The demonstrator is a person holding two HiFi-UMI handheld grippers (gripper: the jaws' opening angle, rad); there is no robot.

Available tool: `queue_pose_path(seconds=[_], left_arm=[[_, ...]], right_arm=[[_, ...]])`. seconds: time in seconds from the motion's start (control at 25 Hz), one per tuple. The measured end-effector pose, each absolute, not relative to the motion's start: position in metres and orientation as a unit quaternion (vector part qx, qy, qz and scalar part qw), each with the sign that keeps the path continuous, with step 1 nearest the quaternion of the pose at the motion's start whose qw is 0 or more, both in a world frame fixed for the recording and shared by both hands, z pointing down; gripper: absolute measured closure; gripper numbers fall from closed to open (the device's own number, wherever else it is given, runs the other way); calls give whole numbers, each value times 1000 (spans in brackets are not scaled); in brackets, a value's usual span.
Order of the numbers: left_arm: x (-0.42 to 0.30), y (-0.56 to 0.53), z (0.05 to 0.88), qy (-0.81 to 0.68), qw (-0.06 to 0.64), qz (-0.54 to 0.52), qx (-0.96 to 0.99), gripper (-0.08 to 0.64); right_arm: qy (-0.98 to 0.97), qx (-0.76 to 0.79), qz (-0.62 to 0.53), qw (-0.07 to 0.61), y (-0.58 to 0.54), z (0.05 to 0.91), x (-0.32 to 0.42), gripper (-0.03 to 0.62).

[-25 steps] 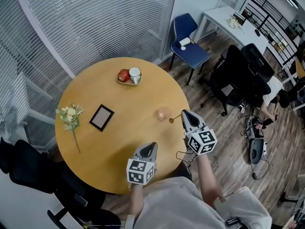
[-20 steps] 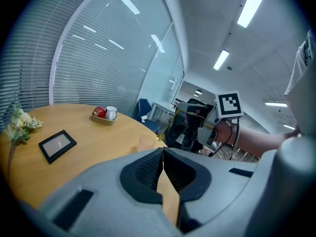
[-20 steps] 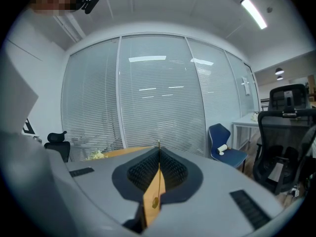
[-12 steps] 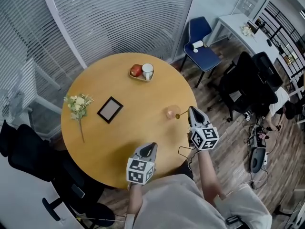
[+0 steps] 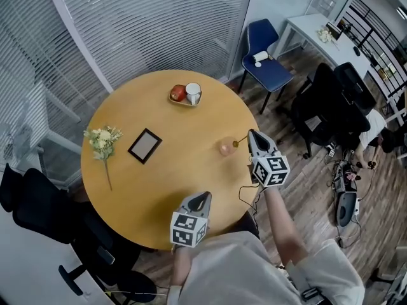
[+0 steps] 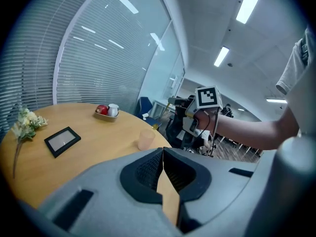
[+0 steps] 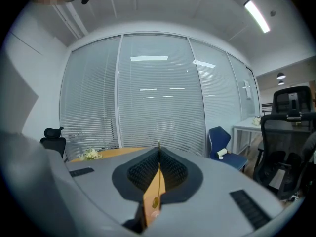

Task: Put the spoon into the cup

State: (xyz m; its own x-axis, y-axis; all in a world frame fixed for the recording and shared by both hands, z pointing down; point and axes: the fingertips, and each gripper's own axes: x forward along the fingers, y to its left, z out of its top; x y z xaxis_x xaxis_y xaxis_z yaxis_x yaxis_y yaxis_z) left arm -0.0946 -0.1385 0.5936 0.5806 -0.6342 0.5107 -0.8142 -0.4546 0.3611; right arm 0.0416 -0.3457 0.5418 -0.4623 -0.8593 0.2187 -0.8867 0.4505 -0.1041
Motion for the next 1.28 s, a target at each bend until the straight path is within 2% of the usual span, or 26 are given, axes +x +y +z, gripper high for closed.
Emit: queue_pose_path(seconds=[1.28], left_arm=[[-112,-137,598,-452,300,145,828,551]], right_arm=[[-833,515,178,96,-366,621,24,591]])
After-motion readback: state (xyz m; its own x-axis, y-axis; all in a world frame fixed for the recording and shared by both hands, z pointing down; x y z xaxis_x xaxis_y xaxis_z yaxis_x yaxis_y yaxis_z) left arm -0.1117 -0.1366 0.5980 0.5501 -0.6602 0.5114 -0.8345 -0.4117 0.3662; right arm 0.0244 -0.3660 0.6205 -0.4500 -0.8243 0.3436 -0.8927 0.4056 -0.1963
